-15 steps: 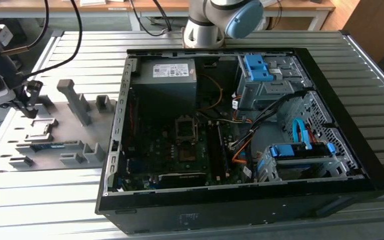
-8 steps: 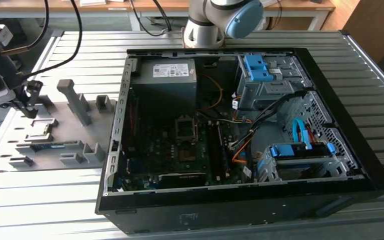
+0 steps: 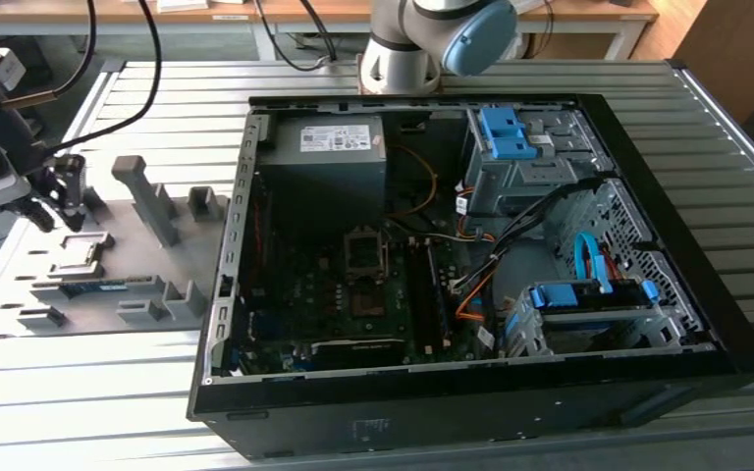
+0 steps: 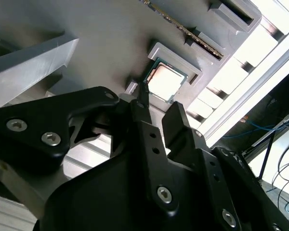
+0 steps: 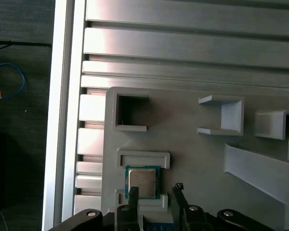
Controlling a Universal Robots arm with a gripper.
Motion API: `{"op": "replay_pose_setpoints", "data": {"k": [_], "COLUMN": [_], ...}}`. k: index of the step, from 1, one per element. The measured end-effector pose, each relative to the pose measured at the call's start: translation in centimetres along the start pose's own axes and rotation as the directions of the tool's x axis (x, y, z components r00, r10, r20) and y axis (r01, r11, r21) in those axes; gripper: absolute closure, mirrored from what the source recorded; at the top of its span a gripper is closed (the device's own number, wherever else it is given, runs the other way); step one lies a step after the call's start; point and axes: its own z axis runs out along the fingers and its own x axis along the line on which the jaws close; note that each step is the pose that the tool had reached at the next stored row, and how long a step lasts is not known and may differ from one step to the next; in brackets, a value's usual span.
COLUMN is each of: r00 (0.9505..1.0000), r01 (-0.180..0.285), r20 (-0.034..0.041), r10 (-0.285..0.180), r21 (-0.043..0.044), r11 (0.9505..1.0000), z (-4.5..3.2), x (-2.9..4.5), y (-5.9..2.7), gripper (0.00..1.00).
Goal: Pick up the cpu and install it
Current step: 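Pick up the cpu and move it towards the insertion slot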
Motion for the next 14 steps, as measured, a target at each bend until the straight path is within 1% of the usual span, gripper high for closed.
{"op": "replay_pose_setpoints", "data": {"k": [2, 4, 5, 9, 11, 14], "r00": [1.0, 1.0, 1.0, 1.0, 1.0, 1.0], "r01": [0.0, 0.0, 0.0, 0.0, 0.001, 0.003], "r20": [0.0, 0.0, 0.0, 0.0001, 0.0002, 0.0], "r10": [0.0, 0.0, 0.0, 0.0, -0.001, -0.003], "r21": [0.0, 0.0, 0.0, 0.0, -0.0001, -0.0001], "r11": [1.0, 1.0, 1.0, 1.0, 1.0, 1.0], "z": [0.0, 0.0, 0.0, 0.03, 0.26, 0.8], "x": [0.0, 0.0, 0.0, 0.01, 0.03, 0.07], "y": [0.0, 0.0, 0.0, 0.0, -0.01, -0.01], "gripper": [0.53, 0.53, 0.47, 0.47, 0.47, 0.47]}}
